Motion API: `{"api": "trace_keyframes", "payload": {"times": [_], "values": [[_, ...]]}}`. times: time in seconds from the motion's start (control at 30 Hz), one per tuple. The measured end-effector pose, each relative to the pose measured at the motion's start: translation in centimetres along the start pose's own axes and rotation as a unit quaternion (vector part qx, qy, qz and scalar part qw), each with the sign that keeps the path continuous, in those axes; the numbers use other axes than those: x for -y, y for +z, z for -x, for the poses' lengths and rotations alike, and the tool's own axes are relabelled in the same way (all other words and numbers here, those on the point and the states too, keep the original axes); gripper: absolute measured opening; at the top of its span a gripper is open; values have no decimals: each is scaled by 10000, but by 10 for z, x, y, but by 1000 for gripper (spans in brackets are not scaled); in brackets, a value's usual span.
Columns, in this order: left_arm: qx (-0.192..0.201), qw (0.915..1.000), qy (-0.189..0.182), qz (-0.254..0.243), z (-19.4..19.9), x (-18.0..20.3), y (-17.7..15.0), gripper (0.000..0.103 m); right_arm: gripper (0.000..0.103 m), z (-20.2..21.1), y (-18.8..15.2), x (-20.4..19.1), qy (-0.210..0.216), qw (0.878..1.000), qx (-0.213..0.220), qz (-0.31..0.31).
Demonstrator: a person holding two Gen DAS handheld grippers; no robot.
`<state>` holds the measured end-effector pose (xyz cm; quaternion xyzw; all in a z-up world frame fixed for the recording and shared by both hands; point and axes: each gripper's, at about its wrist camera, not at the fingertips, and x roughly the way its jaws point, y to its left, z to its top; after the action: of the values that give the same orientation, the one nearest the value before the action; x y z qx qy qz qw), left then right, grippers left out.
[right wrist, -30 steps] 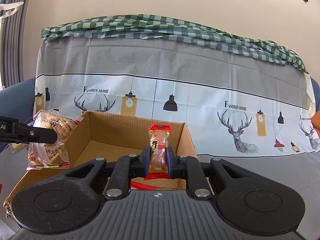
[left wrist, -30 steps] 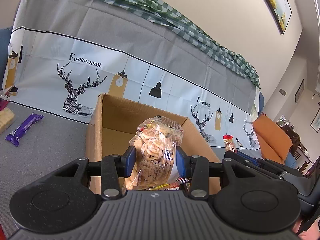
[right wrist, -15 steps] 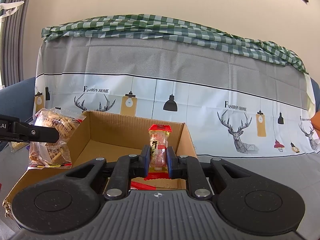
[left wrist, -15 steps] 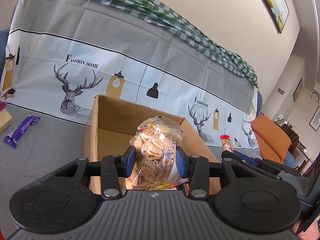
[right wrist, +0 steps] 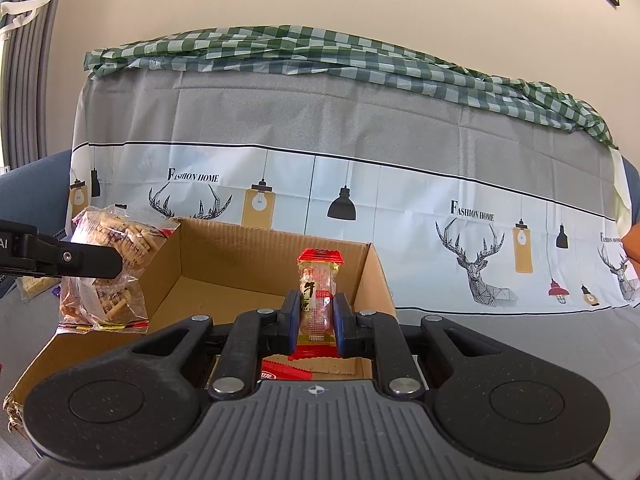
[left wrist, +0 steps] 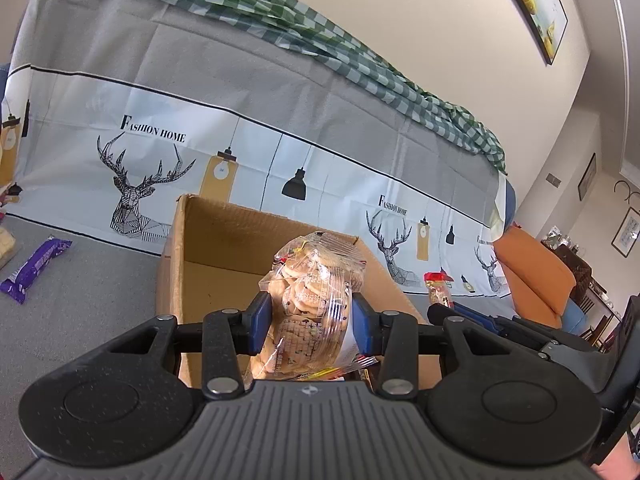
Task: Organize snacks
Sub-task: 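Open both tools to drop the cookie bag and red snack into the box, then move both tools back to the snack pile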
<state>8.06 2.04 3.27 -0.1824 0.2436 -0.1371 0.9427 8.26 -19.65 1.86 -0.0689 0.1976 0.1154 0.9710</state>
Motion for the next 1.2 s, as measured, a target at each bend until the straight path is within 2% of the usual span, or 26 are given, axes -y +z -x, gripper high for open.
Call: {"api": "trace_keyframes", "payload": {"times": [0.1, 0.17, 0.2, 0.27, 0.33, 0.43, 0.63, 0.7, 0.77, 0.8, 0.87, 0.93, 1.0, 1.03, 1.07, 1.13, 1.2], "values": [[9, 10000, -93, -3, 1, 1, 1, 47, 18, -1, 0, -1, 4, 10000, -29, 11], [-35, 9999, -162, -1, 0, 2, 1, 60, 19, -3, 0, -1, 4, 10000, -67, 27], [-24, 9999, -147, -11, 0, 3, 1, 68, 21, -4, -1, -2, -26, 9999, -98, 46], [20, 10000, -81, -29, 1, 3, 2, 69, 46, -4, -1, -3, -86, 9999, -110, 60], [21, 9999, -59, 87, 2, -1, 3, 69, 50, -3, 0, -2, -98, 9999, -73, 0], [12, 9997, 55, 230, 4, -8, 7, 69, 51, -5, 0, -2, -97, 9998, -123, -76], [-207, 9966, 712, 348, 15, -34, 12, 66, 52, -7, 3, -12, -48, 9996, -167, -203], [-400, 9917, 1123, 483, 20, -48, 12, 66, 53, -8, 5, -19, -3, 9995, -190, -260], [-666, 9801, 1754, 652, 26, -66, 11, 66, 53, -9, 6, -26, 77, 9992, -223, -308], [-825, 9701, 2151, 762, 28, -77, 11, 66, 53, -10, 7, -31, 117, 9991, -240, -325], [-1139, 9422, 2974, 1041, 31, -101, 6, 70, 54, -9, 8, -43, 201, 9989, -261, -337], [-1366, 9111, 3598, 1477, 37, -126, -3, 82, 54, -9, 9, -56, 306, 9986, -285, -336], [-1585, 8772, 4156, 1811, 44, -149, -12, 83, 54, -8, 9, -71, 413, 9982, -310, -290], [-1690, 8643, 4321, 1940, 48, -158, -15, 83, 54, -7, 9, -78, 465, 9981, -305, -246], [-1792, 8560, 4389, 2063, 51, -166, -19, 83, 55, -6, 10, -85, 505, 9981, -287, -192], [-1985, 8447, 4463, 2189, 57, -178, -27, 84, 56, -5, 11, -97, 562, 9980, -260, -104], [-2171, 8396, 4480, 2175, 58, -183, -32, 84, 57, -5, 12, -106, 643, 9974, -295, -108]]}}
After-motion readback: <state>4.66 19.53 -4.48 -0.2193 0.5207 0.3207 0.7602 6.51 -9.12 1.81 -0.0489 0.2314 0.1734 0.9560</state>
